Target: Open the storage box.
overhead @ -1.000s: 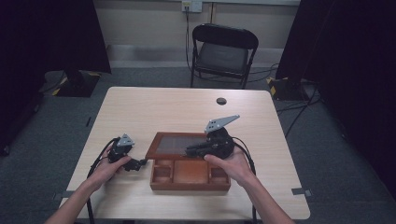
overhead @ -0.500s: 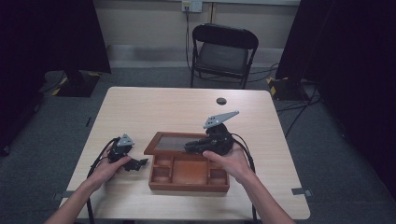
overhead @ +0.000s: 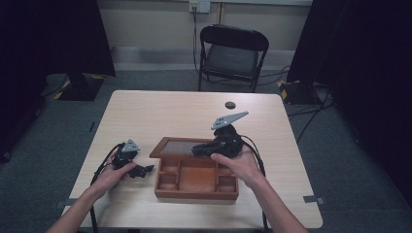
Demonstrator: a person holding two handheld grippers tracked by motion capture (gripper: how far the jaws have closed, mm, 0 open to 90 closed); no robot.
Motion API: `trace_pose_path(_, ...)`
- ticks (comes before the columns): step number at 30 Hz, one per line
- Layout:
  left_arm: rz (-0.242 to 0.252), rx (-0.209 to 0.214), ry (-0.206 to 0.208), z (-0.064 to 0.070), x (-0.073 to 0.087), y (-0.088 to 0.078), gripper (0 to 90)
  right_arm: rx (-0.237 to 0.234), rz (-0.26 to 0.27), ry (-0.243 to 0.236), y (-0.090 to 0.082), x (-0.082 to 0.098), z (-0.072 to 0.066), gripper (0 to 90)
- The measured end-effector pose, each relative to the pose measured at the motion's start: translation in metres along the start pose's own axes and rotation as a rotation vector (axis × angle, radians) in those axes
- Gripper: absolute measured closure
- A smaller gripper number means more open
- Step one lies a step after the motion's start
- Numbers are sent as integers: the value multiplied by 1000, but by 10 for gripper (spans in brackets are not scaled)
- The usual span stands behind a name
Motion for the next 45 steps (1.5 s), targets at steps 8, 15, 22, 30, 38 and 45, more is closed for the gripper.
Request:
trace_pose_path(8,1,0,-1,0,0,0,0,0,0,-1,-1,-4,2,820)
trace_pose_path(15,1,0,-1,0,0,0,0,5,1,-1,-2,-8,4,820)
trace_pose_path(22,-2,2,1,0,0,0,0,8,5,-8,-2,-12,5,821)
trace_pose_path(30,-2,2,1,0,0,0,0,11,18,2,-4,-17,9,822)
trace_pose_path(38,2,4,-10,1,0,0,0,14,18,1,-4,-19,10,822)
trace_pose_path(45,-1,5,-8,1,0,0,0,21,14,5,-4,-21,11,822)
Point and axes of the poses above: each handheld gripper's, and its own axes: y roughly forward along the jaws, x roughly out of its underside, z roughly to its right, the point moved 7 cm from there along y, roughly forward along the jaws, and after that the axes turned 8 degrees about z, right-handed, at the moved point
